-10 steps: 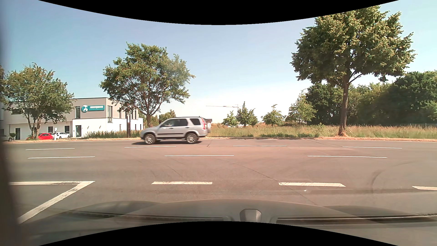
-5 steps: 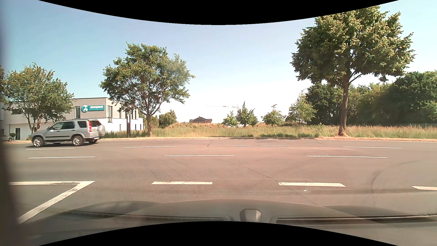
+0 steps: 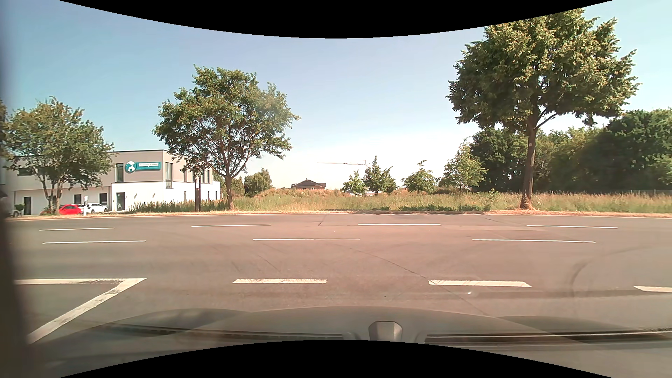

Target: Follow the waypoints while adhering to traffic rules and regulations

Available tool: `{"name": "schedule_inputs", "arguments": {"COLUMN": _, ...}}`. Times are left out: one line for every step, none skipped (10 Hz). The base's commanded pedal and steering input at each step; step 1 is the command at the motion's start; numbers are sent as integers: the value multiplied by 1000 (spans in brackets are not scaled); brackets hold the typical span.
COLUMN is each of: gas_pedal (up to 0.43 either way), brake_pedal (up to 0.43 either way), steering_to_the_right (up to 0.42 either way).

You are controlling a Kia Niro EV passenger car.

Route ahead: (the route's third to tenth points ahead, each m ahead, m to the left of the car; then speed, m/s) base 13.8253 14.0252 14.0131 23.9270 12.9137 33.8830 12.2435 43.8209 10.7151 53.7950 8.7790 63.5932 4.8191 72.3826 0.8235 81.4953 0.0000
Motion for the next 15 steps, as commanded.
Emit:
{"name": "schedule_inputs", "arguments": {"gas_pedal": 0, "brake_pedal": 220, "steering_to_the_right": 19}}
{"name": "schedule_inputs", "arguments": {"gas_pedal": 0, "brake_pedal": 220, "steering_to_the_right": 19}}
{"name": "schedule_inputs", "arguments": {"gas_pedal": 0, "brake_pedal": 220, "steering_to_the_right": 19}}
{"name": "schedule_inputs", "arguments": {"gas_pedal": 0, "brake_pedal": 220, "steering_to_the_right": 18}}
{"name": "schedule_inputs", "arguments": {"gas_pedal": 0, "brake_pedal": 226, "steering_to_the_right": 19}}
{"name": "schedule_inputs", "arguments": {"gas_pedal": 0, "brake_pedal": 268, "steering_to_the_right": 19}}
{"name": "schedule_inputs", "arguments": {"gas_pedal": 0, "brake_pedal": 348, "steering_to_the_right": 19}}
{"name": "schedule_inputs", "arguments": {"gas_pedal": 0, "brake_pedal": 396, "steering_to_the_right": 18}}
{"name": "schedule_inputs", "arguments": {"gas_pedal": 0, "brake_pedal": 415, "steering_to_the_right": 19}}
{"name": "schedule_inputs", "arguments": {"gas_pedal": 0, "brake_pedal": 415, "steering_to_the_right": 18}}
{"name": "schedule_inputs", "arguments": {"gas_pedal": 0, "brake_pedal": 409, "steering_to_the_right": 18}}
{"name": "schedule_inputs", "arguments": {"gas_pedal": 0, "brake_pedal": 402, "steering_to_the_right": 18}}
{"name": "schedule_inputs", "arguments": {"gas_pedal": 0, "brake_pedal": 384, "steering_to_the_right": 18}}
{"name": "schedule_inputs", "arguments": {"gas_pedal": 0, "brake_pedal": 372, "steering_to_the_right": 18}}
{"name": "schedule_inputs", "arguments": {"gas_pedal": 0, "brake_pedal": 366, "steering_to_the_right": 18}}
